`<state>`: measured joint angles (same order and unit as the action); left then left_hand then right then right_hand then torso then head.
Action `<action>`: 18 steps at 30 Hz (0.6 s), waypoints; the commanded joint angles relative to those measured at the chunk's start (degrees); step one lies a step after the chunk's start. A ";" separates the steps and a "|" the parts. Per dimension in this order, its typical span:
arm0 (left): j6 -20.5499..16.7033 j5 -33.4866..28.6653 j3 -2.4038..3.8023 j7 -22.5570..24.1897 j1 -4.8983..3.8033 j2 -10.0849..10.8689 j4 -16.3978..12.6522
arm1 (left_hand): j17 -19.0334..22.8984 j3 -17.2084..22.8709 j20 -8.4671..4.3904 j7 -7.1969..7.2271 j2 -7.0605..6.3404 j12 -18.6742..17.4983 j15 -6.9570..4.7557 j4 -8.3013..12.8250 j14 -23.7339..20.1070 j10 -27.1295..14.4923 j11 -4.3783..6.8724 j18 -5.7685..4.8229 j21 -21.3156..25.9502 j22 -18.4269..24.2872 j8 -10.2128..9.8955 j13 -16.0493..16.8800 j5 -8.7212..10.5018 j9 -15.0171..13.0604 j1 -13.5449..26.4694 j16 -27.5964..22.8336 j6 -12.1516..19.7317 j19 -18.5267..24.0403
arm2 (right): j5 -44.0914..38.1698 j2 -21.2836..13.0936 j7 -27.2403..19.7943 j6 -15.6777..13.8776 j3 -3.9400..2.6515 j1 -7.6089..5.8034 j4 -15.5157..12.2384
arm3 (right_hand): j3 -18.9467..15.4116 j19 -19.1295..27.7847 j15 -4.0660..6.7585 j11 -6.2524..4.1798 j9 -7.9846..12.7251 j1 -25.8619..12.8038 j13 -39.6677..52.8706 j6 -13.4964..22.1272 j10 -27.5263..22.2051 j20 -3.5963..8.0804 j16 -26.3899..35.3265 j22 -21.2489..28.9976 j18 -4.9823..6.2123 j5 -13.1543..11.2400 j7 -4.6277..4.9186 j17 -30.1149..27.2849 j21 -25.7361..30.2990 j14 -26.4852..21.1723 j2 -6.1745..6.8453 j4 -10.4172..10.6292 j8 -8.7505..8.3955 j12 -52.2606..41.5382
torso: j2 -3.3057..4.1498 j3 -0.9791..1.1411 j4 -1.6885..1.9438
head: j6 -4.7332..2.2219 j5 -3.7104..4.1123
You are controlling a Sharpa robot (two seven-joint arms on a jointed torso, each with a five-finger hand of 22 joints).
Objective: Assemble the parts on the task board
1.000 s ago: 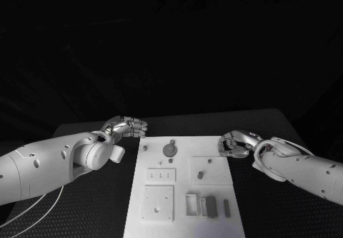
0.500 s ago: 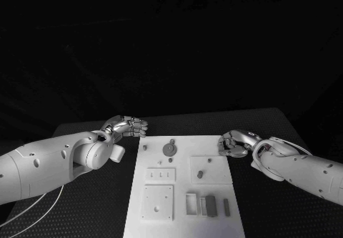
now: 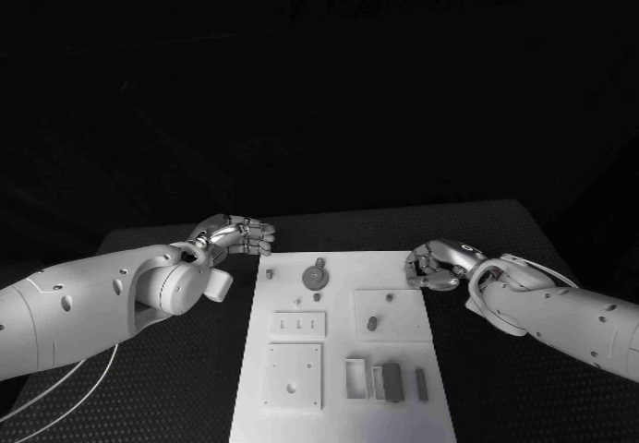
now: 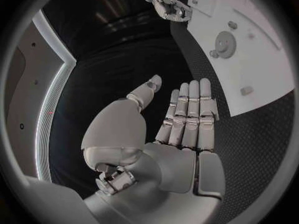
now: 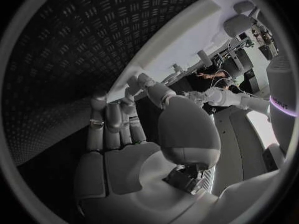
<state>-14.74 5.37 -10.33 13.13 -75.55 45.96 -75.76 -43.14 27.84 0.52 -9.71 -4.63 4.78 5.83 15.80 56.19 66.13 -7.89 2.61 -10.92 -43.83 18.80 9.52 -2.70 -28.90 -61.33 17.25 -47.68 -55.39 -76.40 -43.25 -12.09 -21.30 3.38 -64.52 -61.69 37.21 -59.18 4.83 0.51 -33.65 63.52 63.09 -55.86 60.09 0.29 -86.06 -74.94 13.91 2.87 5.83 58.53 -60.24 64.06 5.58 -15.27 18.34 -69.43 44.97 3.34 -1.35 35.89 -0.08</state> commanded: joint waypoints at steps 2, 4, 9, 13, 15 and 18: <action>0.87 0.18 0.03 0.16 -0.03 0.00 -0.22 | -0.09 -0.07 -0.25 -0.31 0.14 -0.21 0.17 0.00 0.36 -0.40 -0.01 0.75 0.32 -0.07 -0.24 -0.05 -0.20 0.09 0.44 -0.22 -0.05 -0.20 | -0.15 0.06 -0.14 -0.36 0.00 0.06 0.00 | 0.12 0.25 0.57 -0.37 -0.96 0.59 -0.09 -0.72 -0.14 0.24 -0.27 -1.04 1.09 0.01 0.50 -0.24 -0.31 -0.50 -2.23 -1.24 0.28 -0.02 | 0.02 0.01 0.01 | 0.02 0.03; 0.94 0.21 0.03 0.12 -0.03 0.00 -0.26 | -0.09 -0.06 -0.25 -0.31 0.14 -0.22 0.17 0.01 0.36 -0.40 -0.01 0.75 0.33 -0.07 -0.24 -0.05 -0.20 0.09 0.42 -0.22 -0.05 -0.20 | -0.04 0.12 -0.25 -0.34 0.00 0.06 -0.01 | 0.14 0.32 0.56 -0.35 -0.99 0.62 -0.09 -0.68 -0.20 0.22 -0.24 -1.04 1.09 0.01 0.52 -0.36 -0.31 -0.66 -2.55 -1.32 0.23 0.01 | 0.01 0.01 -0.02 | 0.01 0.02; -0.61 0.43 0.03 0.38 -0.01 -0.03 -0.70 | -0.15 -0.01 -0.24 -0.55 0.11 -0.32 0.19 0.05 0.40 -0.53 -0.08 0.76 0.35 -0.10 -0.41 -0.07 -0.20 0.16 0.34 -0.26 0.17 -0.22 | 0.07 0.25 -0.26 -0.42 0.00 0.06 -0.08 | 0.19 0.56 0.52 -0.33 -1.08 0.66 -0.13 -0.85 -0.35 0.15 -0.11 -1.04 1.09 0.02 0.52 -0.88 -0.25 -1.28 -3.03 -1.38 0.24 0.12 | 0.02 0.01 -0.04 | 0.05 0.02; 0.71 1.92 0.03 -1.15 -0.01 0.02 -0.74 | -0.40 0.06 -0.21 -0.72 0.30 -0.27 0.21 -0.40 0.64 -0.27 -0.01 0.79 0.39 -0.23 -0.62 0.05 -0.20 0.33 0.67 -0.37 0.31 -0.39 | 0.40 0.27 -0.08 -1.13 -0.01 0.06 -0.50 | 0.18 0.68 0.51 -0.37 -1.16 0.76 -0.15 -1.09 -0.40 0.12 -0.11 -1.06 1.09 0.02 0.46 -0.80 -0.25 -1.29 -3.12 -1.45 0.33 0.16 | 0.01 -0.02 -0.04 | -0.04 0.13; 1.83 3.29 0.03 -2.38 -0.01 0.03 -0.88 | -0.52 -0.14 -0.20 -0.66 0.41 -0.04 0.23 -1.00 0.73 0.25 0.21 0.81 0.44 -0.29 -0.32 0.21 -0.20 0.30 1.51 -0.45 -0.38 -0.42 | 0.40 0.25 0.13 -1.41 -0.02 0.05 -0.95 | 0.16 0.71 0.52 -0.40 -1.19 0.84 -0.15 -1.22 -0.41 0.12 -0.15 -1.07 1.09 0.01 0.43 -0.68 -0.27 -1.21 -3.10 -1.47 0.36 0.17 | 0.00 -0.04 -0.12 | -0.11 0.11; 2.59 5.82 0.04 -4.22 -0.03 0.03 -1.28 | -0.86 -0.51 -0.46 -0.35 0.57 0.48 -0.08 -1.96 1.68 1.29 0.69 1.04 0.06 -0.55 0.11 0.52 -0.18 0.22 2.75 -0.02 -1.35 -1.18 | 1.00 -0.08 0.54 -1.54 -0.11 0.03 -2.12 | 0.11 0.73 0.53 -0.45 -1.23 0.92 -0.15 -1.40 -0.39 0.13 -0.18 -1.09 1.09 0.01 0.37 -0.60 -0.30 -1.16 -2.96 -1.48 0.42 0.16 | -0.02 -0.07 -0.16 | -0.18 0.08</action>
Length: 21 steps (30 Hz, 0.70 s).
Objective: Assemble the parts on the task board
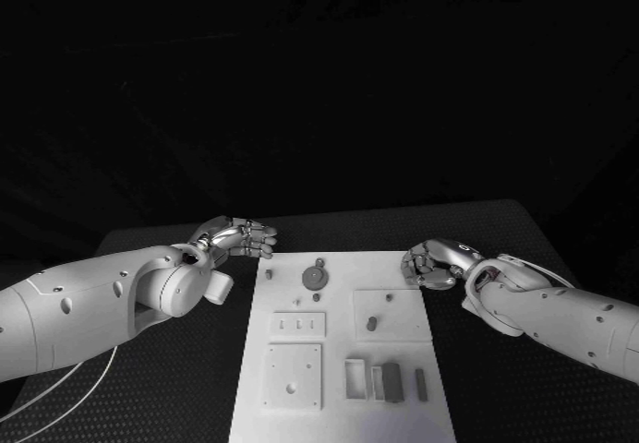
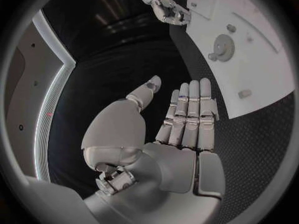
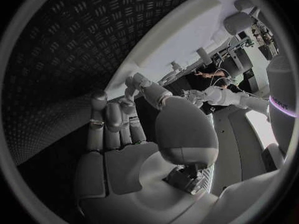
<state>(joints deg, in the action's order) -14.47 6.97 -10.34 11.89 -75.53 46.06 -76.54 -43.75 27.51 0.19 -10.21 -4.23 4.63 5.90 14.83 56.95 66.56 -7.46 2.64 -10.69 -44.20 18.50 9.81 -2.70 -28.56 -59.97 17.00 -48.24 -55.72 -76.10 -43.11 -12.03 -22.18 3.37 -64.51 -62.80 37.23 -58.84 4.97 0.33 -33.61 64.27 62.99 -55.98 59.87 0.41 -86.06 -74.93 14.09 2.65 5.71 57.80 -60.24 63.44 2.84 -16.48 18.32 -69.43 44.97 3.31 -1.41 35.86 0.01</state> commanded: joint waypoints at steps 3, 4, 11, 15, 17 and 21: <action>2.47 6.59 0.08 -5.18 -0.07 -0.08 -1.08 | -0.67 -1.00 -0.49 0.59 0.23 1.00 -0.61 -2.53 1.83 1.75 0.73 1.17 -0.55 -0.52 0.72 0.55 -0.18 -0.10 3.71 0.60 -1.70 -1.60 | 0.83 -0.73 1.27 -0.83 -0.33 -0.52 -2.68 | -0.02 0.37 0.41 -0.35 -1.34 0.18 -0.06 -1.62 -0.11 0.00 -0.24 -1.11 0.91 0.24 0.41 0.25 -0.39 -0.42 -0.03 -0.22 0.55 0.15 | -0.07 -0.12 -0.06 | -0.34 -0.02; 2.71 7.18 0.10 -5.86 -0.08 -0.10 -1.29 | -0.79 -1.26 -0.59 0.68 0.16 1.09 -0.70 -2.89 2.03 1.99 0.85 1.20 -0.61 -0.61 0.77 0.64 -0.17 -0.08 4.34 0.67 -1.93 -1.73 | 0.83 -0.85 1.67 -0.76 -0.34 -1.00 -3.29 | -0.04 0.35 0.42 -0.37 -1.36 0.20 -0.07 -1.69 -0.09 0.00 -0.26 -1.11 0.91 0.24 0.39 0.31 -0.41 -0.36 -0.02 -0.21 0.57 0.15 | -0.06 -0.15 -0.01 | -0.42 0.00; 3.03 11.44 0.16 -10.76 -0.34 -1.04 -3.14 | -2.02 -2.19 -1.42 1.48 0.16 1.97 -1.65 -4.11 3.83 4.05 1.89 1.49 -1.40 -1.44 1.22 1.49 -0.16 0.06 6.66 1.57 -3.71 -3.12 | -0.23 -0.94 5.66 0.34 -0.33 -3.73 -9.11 | -0.27 0.21 0.50 -0.53 -1.46 0.04 -0.11 -2.25 0.11 0.02 -0.38 -1.10 0.91 0.23 0.22 0.47 -0.56 -0.06 0.35 -0.11 0.71 0.11 | -0.34 -0.18 -0.12 | -0.98 -0.09; 1.55 11.56 0.15 -13.02 -0.33 -3.25 -3.66 | -2.49 -2.05 -1.65 1.59 0.50 2.08 -1.86 -3.68 4.11 4.41 2.08 1.46 -1.62 -1.76 1.14 1.76 -0.16 0.22 6.27 1.74 -4.00 -3.43 | -0.77 -0.03 8.49 0.50 -0.33 -4.55 -12.56 | -0.33 0.15 0.54 -0.60 -1.50 -0.08 -0.13 -2.47 0.19 0.02 -0.41 -1.07 0.91 0.24 0.14 0.62 -0.60 0.14 0.46 -0.07 0.75 0.10 | -0.82 -0.43 -0.27 | -1.35 -0.32; 1.13 11.59 0.13 -13.85 -0.32 -4.32 -3.71 | -2.62 -2.02 -1.70 1.56 0.61 2.11 -1.89 -3.52 4.12 4.50 2.11 1.43 -1.67 -1.85 1.04 1.85 -0.16 0.31 6.15 1.74 -3.97 -3.49 | -1.26 0.66 9.23 -0.54 -0.33 -4.74 -13.69 | -0.31 0.11 0.56 -0.63 -1.52 -0.07 -0.14 -2.53 0.23 0.03 -0.43 -1.06 0.91 0.24 0.11 0.65 -0.62 0.21 0.46 -0.07 0.76 0.09 | -1.07 -0.54 -0.32 | -1.37 -0.45; 0.46 11.59 0.11 -15.54 -0.27 -5.88 -4.24 | -2.84 -2.35 -1.57 0.97 0.26 1.54 -1.58 -3.40 3.27 3.62 1.71 1.14 -1.27 -1.94 0.10 1.91 -0.16 0.88 6.74 1.17 -2.81 -2.76 | -2.00 2.74 10.67 -1.50 -0.34 -4.74 -14.89 | -0.32 -0.01 0.61 -0.66 -1.52 -0.18 -0.15 -2.57 0.31 0.05 -0.47 -1.03 0.91 0.24 0.10 0.82 -0.66 0.45 0.33 0.00 0.72 0.08 | -1.55 -0.80 -0.46 | -1.63 -0.59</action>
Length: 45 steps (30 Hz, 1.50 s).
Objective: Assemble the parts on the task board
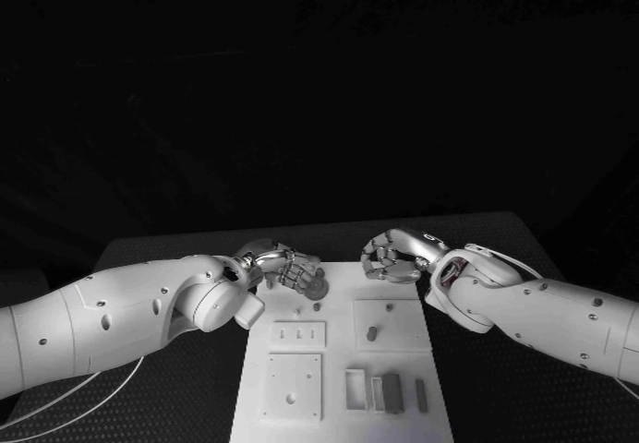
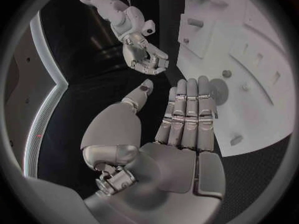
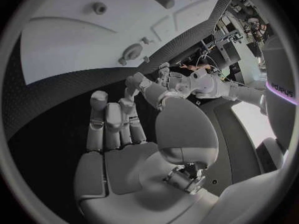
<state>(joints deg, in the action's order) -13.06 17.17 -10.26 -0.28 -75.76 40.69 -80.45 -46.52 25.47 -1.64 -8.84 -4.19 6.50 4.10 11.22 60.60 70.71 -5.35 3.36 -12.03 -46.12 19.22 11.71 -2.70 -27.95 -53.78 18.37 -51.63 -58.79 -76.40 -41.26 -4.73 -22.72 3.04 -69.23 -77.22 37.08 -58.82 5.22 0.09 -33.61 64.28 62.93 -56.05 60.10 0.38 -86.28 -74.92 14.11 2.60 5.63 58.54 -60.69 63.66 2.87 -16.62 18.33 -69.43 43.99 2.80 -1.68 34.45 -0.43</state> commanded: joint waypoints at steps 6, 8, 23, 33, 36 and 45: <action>-1.34 1.39 0.03 -3.58 -0.02 -1.73 -0.58 | -0.24 -0.33 0.46 -0.75 0.28 -0.77 0.47 0.05 -0.91 -1.23 -0.75 0.32 0.39 -0.06 -1.12 0.07 -0.16 0.63 1.02 -0.63 1.13 0.77 | -2.76 3.76 4.64 -1.77 -0.01 0.04 -0.73 | -0.15 -0.27 0.48 -0.52 -1.58 -0.05 -0.11 -2.67 0.29 0.19 -0.38 -1.01 0.89 0.29 0.10 0.41 -0.33 0.76 0.33 0.03 0.71 0.02 | -1.17 -0.52 -0.24 | -0.33 -0.29; -1.11 1.39 0.02 -3.67 -0.01 -2.07 -0.41 | -0.43 -0.30 0.41 -0.62 0.38 -0.65 0.39 0.01 -0.69 -0.98 -0.62 0.41 0.30 -0.19 -0.99 0.25 -0.16 0.64 1.10 -0.56 0.76 0.59 | -3.34 4.27 5.04 -2.09 -0.01 0.06 -1.01 | -0.14 -0.33 0.51 -0.54 -1.59 0.01 -0.12 -2.72 0.36 0.23 -0.39 -1.00 0.89 0.29 0.08 0.37 -0.36 0.81 0.37 0.00 0.71 0.01 | -1.26 -0.57 -0.17 | -0.50 -0.10; 0.21 1.47 -0.01 -3.67 0.11 -2.59 -0.12 | -1.01 -0.14 0.33 -0.18 0.85 -0.34 0.25 0.20 -0.40 -0.19 -0.22 0.50 0.24 -0.56 -0.66 0.80 -0.15 0.73 1.07 -0.60 -0.31 0.38 | -4.41 7.34 4.55 -1.16 -0.01 0.39 -0.44 | -0.12 -0.55 0.63 -0.61 -1.64 0.18 -0.19 -2.89 0.59 0.39 -0.45 -0.96 0.89 0.29 0.02 0.58 -0.45 1.29 0.44 -0.04 0.68 0.00 | -1.46 -0.64 -0.07 | -0.42 0.21; 0.54 1.47 -0.01 -3.91 0.10 -2.69 0.09 | -1.33 0.17 0.28 -0.07 1.76 -0.33 0.19 0.58 -0.24 0.00 -0.12 0.51 0.24 -0.77 -0.66 1.05 -0.15 0.86 0.66 -0.68 -0.60 0.28 | -4.36 8.43 4.13 -1.15 -0.01 1.23 0.02 | -0.11 -0.59 0.65 -0.62 -1.65 0.18 -0.21 -2.92 0.65 0.42 -0.44 -0.95 0.89 0.29 0.02 0.49 -0.45 1.28 0.36 -0.01 0.66 0.00 | -1.41 -0.63 0.02 | -0.02 -0.22; 0.55 1.47 -0.02 -4.18 0.10 -2.58 0.01 | -1.40 0.21 0.27 -0.06 1.79 -0.35 0.18 0.79 -0.21 0.00 -0.12 0.51 0.24 -0.82 -0.67 1.10 -0.15 0.89 0.50 -0.70 -0.64 0.27 | -4.32 8.51 4.00 -1.23 -0.01 1.23 -0.02 | -0.11 -0.59 0.66 -0.62 -1.65 0.18 -0.21 -2.93 0.66 0.43 -0.43 -0.94 0.89 0.29 0.02 0.45 -0.45 1.26 0.36 -0.01 0.65 0.00 | -1.42 -0.59 0.01 | 0.09 -0.25; 0.30 1.33 -0.02 -3.96 0.10 -2.57 0.05 | -1.50 0.23 0.29 -0.07 2.00 -0.38 0.20 0.87 -0.19 0.01 -0.13 0.47 0.25 -0.89 -0.70 1.17 -0.15 0.95 0.51 -0.75 -0.67 0.25 | -4.19 9.15 3.81 -0.52 -0.01 1.32 0.13 | -0.12 -0.60 0.67 -0.64 -1.67 0.20 -0.22 -2.97 0.70 0.46 -0.43 -0.93 0.89 0.29 0.00 0.44 -0.45 1.31 0.37 -0.04 0.64 0.01 | -1.45 -0.59 -0.14 | 0.26 -0.40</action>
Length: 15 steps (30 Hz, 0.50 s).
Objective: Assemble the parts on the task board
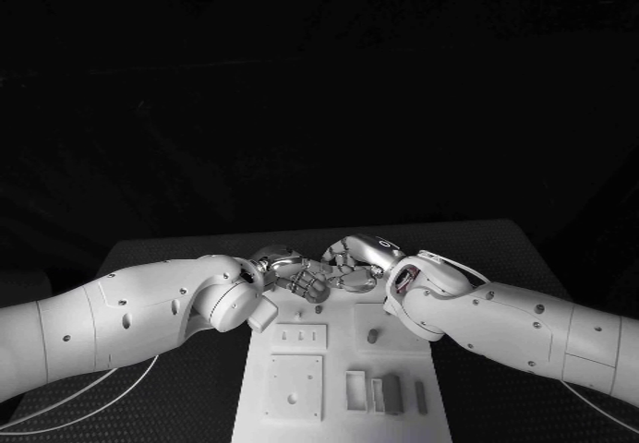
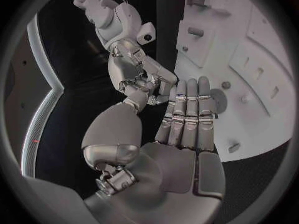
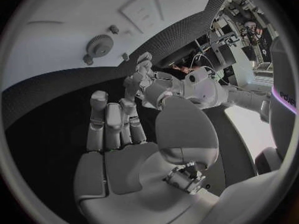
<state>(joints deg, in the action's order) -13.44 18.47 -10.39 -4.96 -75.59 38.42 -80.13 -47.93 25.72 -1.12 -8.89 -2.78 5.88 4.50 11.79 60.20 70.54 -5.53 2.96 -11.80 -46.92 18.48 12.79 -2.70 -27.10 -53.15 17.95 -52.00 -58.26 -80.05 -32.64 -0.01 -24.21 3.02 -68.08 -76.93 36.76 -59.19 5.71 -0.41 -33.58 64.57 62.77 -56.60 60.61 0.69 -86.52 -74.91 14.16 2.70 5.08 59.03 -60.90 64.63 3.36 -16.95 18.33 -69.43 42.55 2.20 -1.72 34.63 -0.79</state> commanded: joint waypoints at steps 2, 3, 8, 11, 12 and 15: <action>0.70 0.03 0.11 0.64 -0.08 -0.40 -0.33 | -0.16 0.05 -0.25 0.01 0.79 0.23 -0.22 0.43 0.25 0.22 0.07 0.88 0.03 -0.13 0.04 0.15 -0.15 0.13 -0.25 -0.35 -0.37 -0.28 | -0.31 0.71 -0.95 0.86 0.02 0.22 -0.04 | 0.20 -0.23 0.19 -0.13 -1.70 -0.10 -0.07 -2.43 0.20 0.15 -0.19 -0.94 0.84 0.19 0.55 -0.02 -0.23 0.37 -0.12 0.29 0.64 0.01 | 0.00 0.04 -0.09 | 0.13 -0.01; 0.71 0.03 0.11 0.56 -0.08 -0.44 -0.35 | -0.17 0.06 -0.25 0.01 0.83 0.23 -0.22 0.46 0.26 0.23 0.07 0.88 0.04 -0.14 0.04 0.16 -0.15 0.14 -0.28 -0.35 -0.38 -0.29 | -0.27 0.78 -0.96 0.73 0.02 0.25 -0.05 | 0.20 -0.24 0.19 -0.13 -1.70 -0.10 -0.07 -2.43 0.20 0.16 -0.18 -0.94 0.84 0.19 0.55 -0.04 -0.23 0.35 -0.12 0.28 0.64 0.01 | 0.02 0.04 -0.08 | 0.18 -0.01; 0.74 0.03 0.11 0.21 -0.08 -0.54 -0.18 | -0.23 -0.03 -0.23 0.00 0.82 0.21 -0.21 0.45 0.27 0.24 0.06 0.84 0.05 -0.18 0.02 0.21 -0.15 0.18 -0.12 -0.38 -0.40 -0.30 | -0.15 0.89 -1.27 0.20 0.02 0.30 -0.51 | 0.19 -0.24 0.19 -0.14 -1.70 -0.10 -0.08 -2.45 0.22 0.17 -0.18 -0.94 0.84 0.19 0.54 -0.03 -0.22 0.38 -0.11 0.28 0.63 0.01 | -0.02 0.03 -0.01 | 0.23 0.03; 0.61 0.03 0.11 0.09 -0.08 -0.59 -0.04 | -0.31 -0.18 -0.23 -0.02 0.73 0.19 -0.20 0.39 0.28 0.25 0.05 0.82 0.07 -0.22 -0.02 0.26 -0.14 0.23 0.17 -0.43 -0.41 -0.30 | -0.13 0.95 -1.20 0.45 0.02 0.31 -0.57 | 0.19 -0.24 0.20 -0.15 -1.71 -0.08 -0.08 -2.48 0.24 0.18 -0.18 -0.93 0.84 0.19 0.53 -0.01 -0.23 0.42 -0.08 0.26 0.64 0.01 | 0.00 0.01 0.04 | 0.25 0.06; 0.58 0.03 0.10 0.05 -0.08 -0.59 -0.04 | -0.33 -0.22 -0.23 -0.02 0.71 0.19 -0.20 0.38 0.29 0.26 0.06 0.82 0.08 -0.23 -0.02 0.28 -0.14 0.24 0.24 -0.44 -0.41 -0.30 | -0.13 1.00 -1.16 0.47 0.02 0.31 -0.54 | 0.19 -0.25 0.20 -0.15 -1.72 -0.07 -0.08 -2.50 0.26 0.19 -0.18 -0.93 0.84 0.19 0.53 -0.02 -0.23 0.43 -0.08 0.26 0.64 0.01 | 0.01 0.00 0.05 | 0.25 0.06; 0.55 0.03 0.10 0.16 -0.08 -0.61 -0.15 | -0.43 -0.21 -0.29 0.04 0.77 0.23 -0.26 0.43 0.40 0.38 0.12 0.86 0.07 -0.28 0.04 0.36 -0.15 0.24 0.25 -0.42 -0.58 -0.36 | -0.13 1.16 -1.09 0.69 0.02 0.31 -0.23 | 0.18 -0.26 0.21 -0.17 -1.73 -0.06 -0.09 -2.54 0.29 0.20 -0.19 -0.93 0.84 0.19 0.51 0.03 -0.23 0.49 -0.05 0.26 0.65 0.00 | 0.01 0.00 0.02 | 0.29 0.04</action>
<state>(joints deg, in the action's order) -13.45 18.48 -10.47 -5.84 -75.50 38.12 -79.94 -48.32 25.71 -1.25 -8.88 -2.18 5.88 4.30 12.10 60.40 70.53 -5.53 2.65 -11.80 -47.16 18.46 13.12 -2.70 -26.95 -53.30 17.72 -52.01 -58.38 -79.94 -31.74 -0.16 -24.48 2.93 -67.95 -77.09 36.88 -59.37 5.68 -0.41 -33.63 64.33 62.77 -56.80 60.61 0.69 -86.52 -74.91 14.17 2.66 4.87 59.03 -60.90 65.00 3.89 -16.83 18.35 -69.43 42.55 2.22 -1.73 34.88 -0.74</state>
